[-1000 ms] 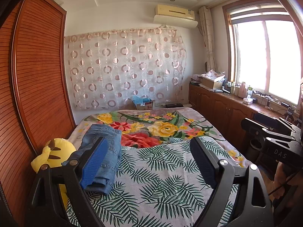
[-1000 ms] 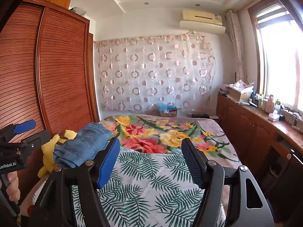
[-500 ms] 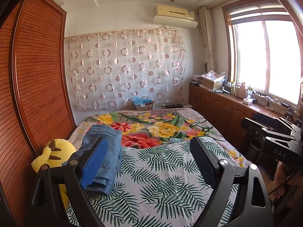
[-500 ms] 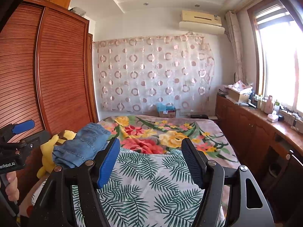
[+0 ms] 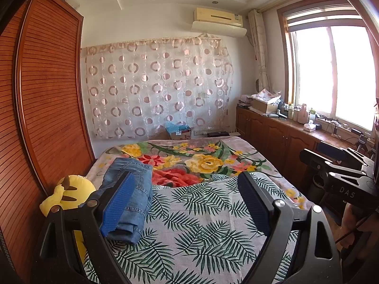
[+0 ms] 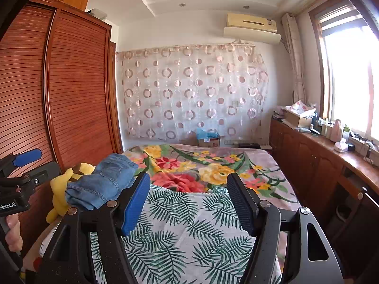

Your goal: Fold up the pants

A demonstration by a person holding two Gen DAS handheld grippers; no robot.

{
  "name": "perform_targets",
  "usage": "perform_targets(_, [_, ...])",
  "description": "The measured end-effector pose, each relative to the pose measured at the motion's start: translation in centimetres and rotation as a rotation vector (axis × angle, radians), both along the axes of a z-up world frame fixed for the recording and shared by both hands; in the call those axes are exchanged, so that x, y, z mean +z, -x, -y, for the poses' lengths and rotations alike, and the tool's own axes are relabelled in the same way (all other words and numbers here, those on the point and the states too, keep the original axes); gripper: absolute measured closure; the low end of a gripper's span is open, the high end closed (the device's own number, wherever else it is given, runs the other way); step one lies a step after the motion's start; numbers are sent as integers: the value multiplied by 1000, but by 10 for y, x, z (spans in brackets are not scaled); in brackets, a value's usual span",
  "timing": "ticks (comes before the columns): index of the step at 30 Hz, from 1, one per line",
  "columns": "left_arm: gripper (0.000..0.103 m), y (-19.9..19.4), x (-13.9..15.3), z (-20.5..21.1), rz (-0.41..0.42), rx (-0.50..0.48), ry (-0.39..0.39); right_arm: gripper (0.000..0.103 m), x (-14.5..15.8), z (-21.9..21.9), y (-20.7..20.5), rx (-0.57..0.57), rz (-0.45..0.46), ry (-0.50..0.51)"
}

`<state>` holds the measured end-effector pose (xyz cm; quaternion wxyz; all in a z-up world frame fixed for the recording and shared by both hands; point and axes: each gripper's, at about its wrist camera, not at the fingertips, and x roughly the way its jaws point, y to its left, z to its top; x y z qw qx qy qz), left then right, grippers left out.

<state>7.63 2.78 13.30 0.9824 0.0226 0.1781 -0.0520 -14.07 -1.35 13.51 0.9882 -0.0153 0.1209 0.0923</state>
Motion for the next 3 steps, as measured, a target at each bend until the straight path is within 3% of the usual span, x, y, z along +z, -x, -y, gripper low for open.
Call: perform_targets(3, [14,0,0,0,0,1,0,34,1,0,0,-1,1,0])
